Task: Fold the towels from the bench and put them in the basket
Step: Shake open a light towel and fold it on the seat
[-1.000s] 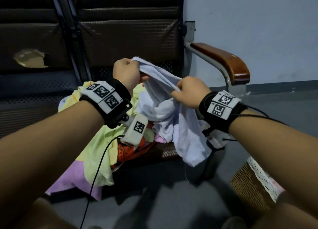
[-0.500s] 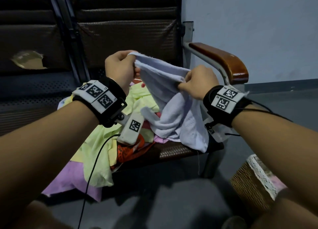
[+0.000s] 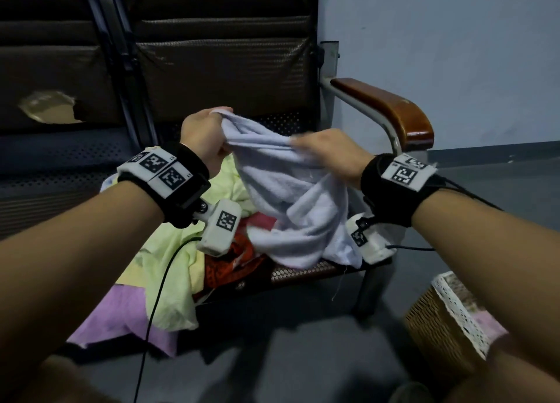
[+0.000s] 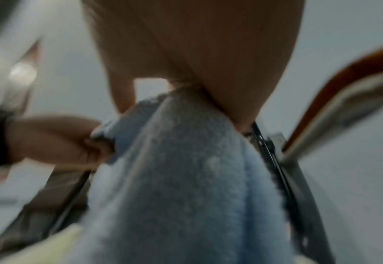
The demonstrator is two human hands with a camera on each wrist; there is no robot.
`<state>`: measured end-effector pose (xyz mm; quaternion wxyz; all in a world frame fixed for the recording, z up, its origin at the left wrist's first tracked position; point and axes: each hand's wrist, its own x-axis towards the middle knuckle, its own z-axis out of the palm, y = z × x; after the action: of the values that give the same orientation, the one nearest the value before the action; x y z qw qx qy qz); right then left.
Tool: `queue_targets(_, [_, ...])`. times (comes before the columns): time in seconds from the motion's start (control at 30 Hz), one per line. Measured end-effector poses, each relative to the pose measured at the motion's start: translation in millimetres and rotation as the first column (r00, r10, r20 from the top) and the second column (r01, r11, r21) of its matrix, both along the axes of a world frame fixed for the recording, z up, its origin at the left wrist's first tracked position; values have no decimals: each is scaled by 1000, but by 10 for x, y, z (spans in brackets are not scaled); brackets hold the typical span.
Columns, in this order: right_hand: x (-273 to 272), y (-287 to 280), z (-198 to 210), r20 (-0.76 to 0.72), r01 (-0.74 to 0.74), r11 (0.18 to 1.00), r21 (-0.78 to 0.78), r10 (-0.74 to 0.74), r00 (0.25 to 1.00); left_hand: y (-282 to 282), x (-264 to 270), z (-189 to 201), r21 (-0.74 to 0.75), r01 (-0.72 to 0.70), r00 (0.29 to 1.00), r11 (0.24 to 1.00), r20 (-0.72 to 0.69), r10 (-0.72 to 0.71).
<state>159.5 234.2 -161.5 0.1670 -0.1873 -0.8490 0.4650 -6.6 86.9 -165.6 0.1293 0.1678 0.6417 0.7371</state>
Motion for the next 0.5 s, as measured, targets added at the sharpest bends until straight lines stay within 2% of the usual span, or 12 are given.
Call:
queue_targets(0.03, [1,22,-21,107,-97,958,271,70,992,0,-5,18,-9,7,1000,1000,-6,-7])
queue_targets(0.07, [-4,46,-57,204,-157,858,490,63,977,-2,-21,34,-20,5,1000,1000,2,-5])
queue_targets(0.1, [-9,85,-92,254,-156,768,621,-10,967,-12,-45,38,-33,-5,1000,999,8,5])
queue_targets(0.13, [-3,124,-106,247,-112,720,685,-85,965,-29,-70,34,-39,-15,1000,999,11,15])
queue_targets(0.2, [25,190,-109,169,-24,727,686,-127,977,-60,-105,-10,-28,-27,1000,999,-6,27])
queue_targets(0.27, [39,240,-100,108,16,772,636,-110,988,-88,-127,-65,-65,-54,997,996,-67,49])
queue_targets(0.37, [32,247,-62,27,50,789,612,-83,996,-142,-180,-106,-106,-116,987,988,-127,102])
queue_targets(0.43, [26,248,-57,34,28,810,585,-59,998,-168,-223,-108,-94,-152,982,984,-132,139])
queue_targets(0.5, [25,238,-40,115,-51,863,503,-8,993,-195,-245,-104,-91,-174,979,981,-125,162])
